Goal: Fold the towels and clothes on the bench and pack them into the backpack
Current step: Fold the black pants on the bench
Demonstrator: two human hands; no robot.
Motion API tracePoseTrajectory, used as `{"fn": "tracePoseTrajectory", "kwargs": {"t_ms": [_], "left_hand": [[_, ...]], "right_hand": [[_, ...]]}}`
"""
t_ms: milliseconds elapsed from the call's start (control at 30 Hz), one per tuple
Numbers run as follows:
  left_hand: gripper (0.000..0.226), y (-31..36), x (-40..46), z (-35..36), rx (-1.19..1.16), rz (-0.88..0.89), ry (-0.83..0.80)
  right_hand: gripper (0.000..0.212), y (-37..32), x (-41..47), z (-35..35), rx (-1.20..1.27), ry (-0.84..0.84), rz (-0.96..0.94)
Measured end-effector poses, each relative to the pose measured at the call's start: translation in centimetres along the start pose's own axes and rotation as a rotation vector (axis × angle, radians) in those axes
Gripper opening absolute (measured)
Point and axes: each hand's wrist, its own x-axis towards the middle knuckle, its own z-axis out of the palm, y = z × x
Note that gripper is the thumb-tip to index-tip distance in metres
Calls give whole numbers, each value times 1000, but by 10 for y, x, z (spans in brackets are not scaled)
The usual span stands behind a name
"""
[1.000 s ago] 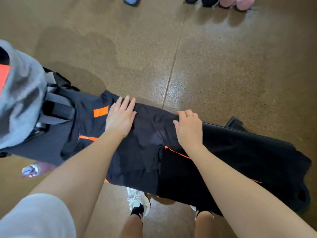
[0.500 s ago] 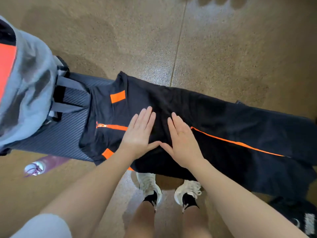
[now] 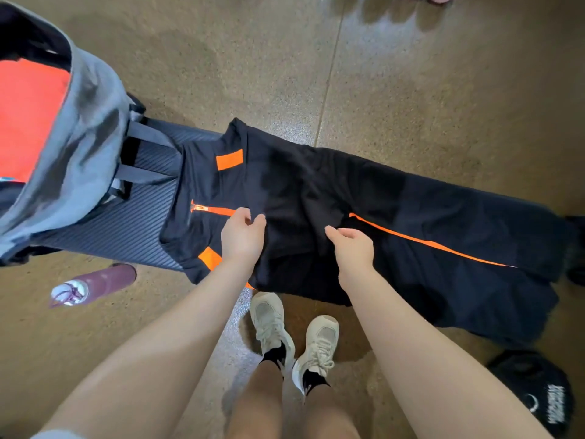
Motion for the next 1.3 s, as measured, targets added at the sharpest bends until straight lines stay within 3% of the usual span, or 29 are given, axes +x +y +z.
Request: {"fn": "tracePoseTrajectory", "kwargs": {"t_ms": [67, 100, 167, 267, 333, 400, 533, 633, 733, 867, 1067, 1200, 1300], "left_hand": [[33, 4, 3, -10, -345, -114, -85], [27, 3, 4, -15, -509, -177, -126], [10, -6, 9, -25, -595, -215, -148], [18, -23, 10, -30, -211, -42, -89], [17, -34, 6, -27, 164, 84, -11], [23, -40, -3, -25, 387, 126, 46], [43, -56, -19, -26, 444, 106, 136], [28, -70, -39, -28, 289, 62, 167], [20, -87, -59, -28, 100, -10, 118], [23, -107, -72, -18, -221, -139, 42], [25, -154, -42, 8, -619, -115, -10], [26, -192, -15, 16, -671, 80, -141], [20, -218, 11, 21, -653, 179, -181]], "right_hand": [[5, -2, 2, 2, 16, -1, 0], [11, -3, 3, 1, 31, 10, -5], [18, -3, 7, -5, 82, 10, -8], [17, 7, 3, -15, 22, -68, -28], [17, 19, 2, -19, -161, -97, -71], [18, 27, 4, -22, -402, -74, -133], [29, 33, 1, -31, -793, 11, -326], [38, 38, -9, -38, -827, -77, -424], [41, 54, -19, -47, -713, -292, -380], [30, 92, -27, -55, -459, -464, -126], [12, 170, 7, -20, -82, -359, 64], [8, 207, 29, 15, 206, -256, -15], [43, 235, 49, 34, 341, -247, -124]]}}
